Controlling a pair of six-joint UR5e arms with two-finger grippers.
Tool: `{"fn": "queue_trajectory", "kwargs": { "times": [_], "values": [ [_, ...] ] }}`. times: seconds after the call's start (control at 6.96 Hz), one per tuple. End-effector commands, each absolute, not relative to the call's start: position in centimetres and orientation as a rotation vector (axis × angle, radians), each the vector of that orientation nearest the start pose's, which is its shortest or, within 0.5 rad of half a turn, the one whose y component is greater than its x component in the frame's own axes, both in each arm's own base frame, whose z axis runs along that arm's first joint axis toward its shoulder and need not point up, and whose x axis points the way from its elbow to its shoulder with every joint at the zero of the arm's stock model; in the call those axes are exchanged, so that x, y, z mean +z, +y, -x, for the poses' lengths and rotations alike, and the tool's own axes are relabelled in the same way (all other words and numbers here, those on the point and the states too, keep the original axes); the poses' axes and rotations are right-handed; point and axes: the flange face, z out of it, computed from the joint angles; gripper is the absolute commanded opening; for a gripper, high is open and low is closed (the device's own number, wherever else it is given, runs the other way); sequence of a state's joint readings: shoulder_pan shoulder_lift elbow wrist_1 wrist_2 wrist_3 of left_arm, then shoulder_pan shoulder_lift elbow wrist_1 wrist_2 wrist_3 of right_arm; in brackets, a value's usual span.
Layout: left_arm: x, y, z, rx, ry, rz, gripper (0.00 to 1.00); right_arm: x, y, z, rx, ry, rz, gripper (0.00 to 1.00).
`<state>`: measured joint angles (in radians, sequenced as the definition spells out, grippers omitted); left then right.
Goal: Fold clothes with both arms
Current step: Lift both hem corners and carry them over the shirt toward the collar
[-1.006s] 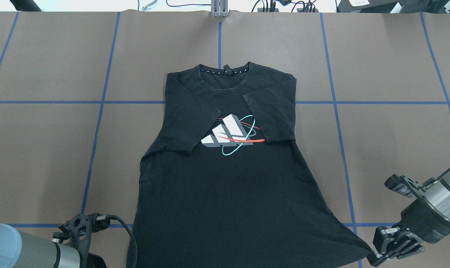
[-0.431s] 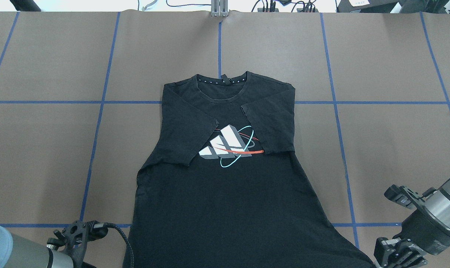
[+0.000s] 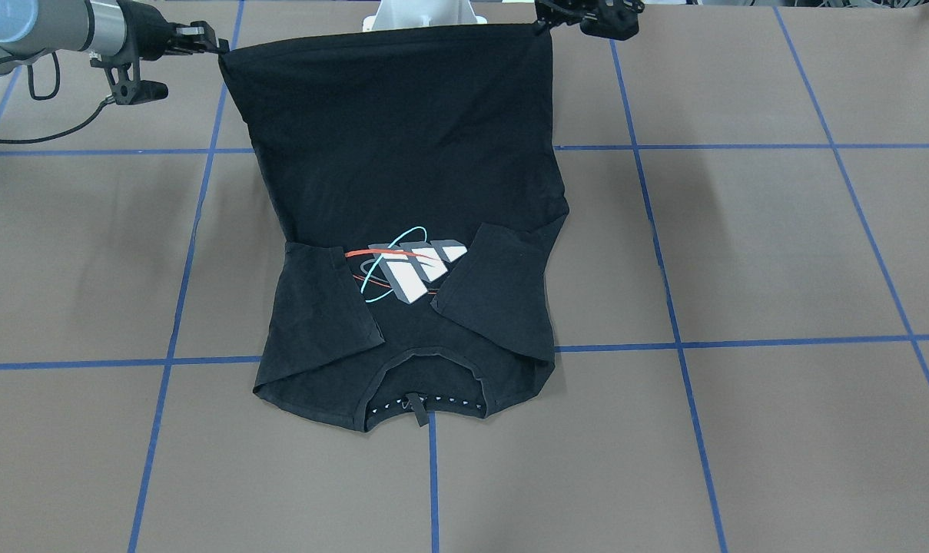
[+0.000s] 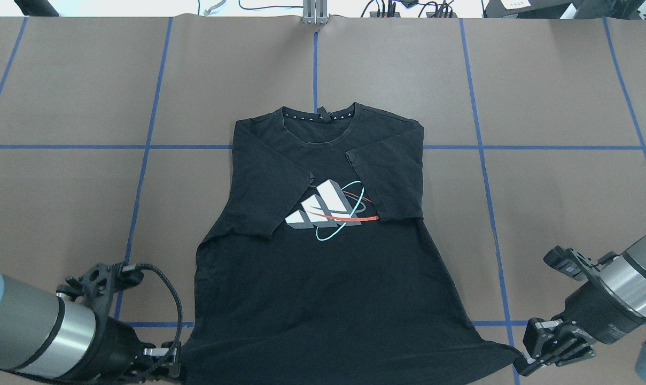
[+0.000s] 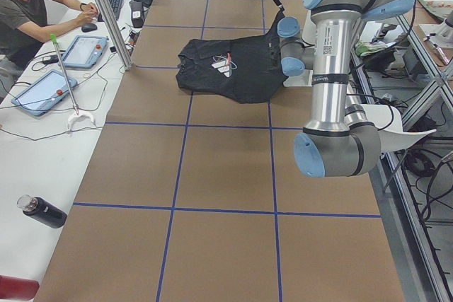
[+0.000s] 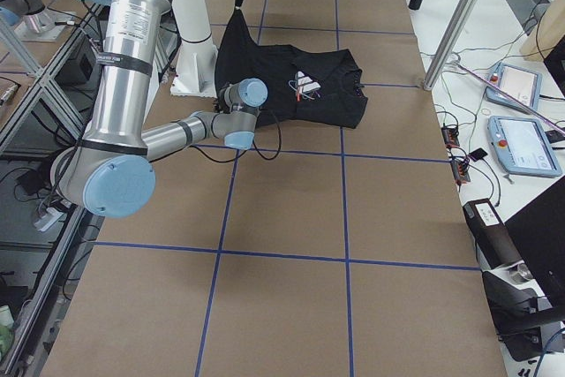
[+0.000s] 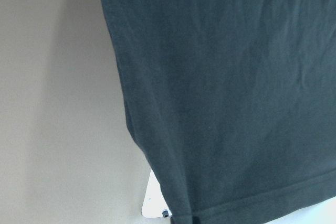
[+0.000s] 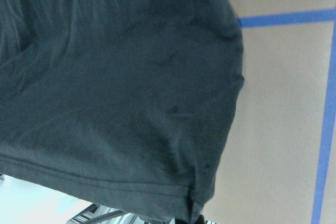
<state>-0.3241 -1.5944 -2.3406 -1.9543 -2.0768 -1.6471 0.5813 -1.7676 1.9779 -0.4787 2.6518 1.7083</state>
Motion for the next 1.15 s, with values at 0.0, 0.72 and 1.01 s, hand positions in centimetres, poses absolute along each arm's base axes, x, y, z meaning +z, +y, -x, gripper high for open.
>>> {"fn": "queue_trajectory", "kwargs": {
  "times": [0.0,0.72,1.01],
  "values": [
    [24.9,-28.0,-33.5,-0.142,1.219,0.155,0.0,39.0,-30.2,27.1,-0.038,-1.394,0.484,0.0],
    [24.6,-39.3,-35.8,-0.272,1.209,0.028,0.0,37.8,-45.1,27.7,0.149,-1.452,0.144,0.0],
    [26.1,-44.5,-35.2,-0.334,1.169,-0.015,0.0,39.5,-47.7,28.7,0.155,-1.413,-0.022,0.0]
  ]
}}
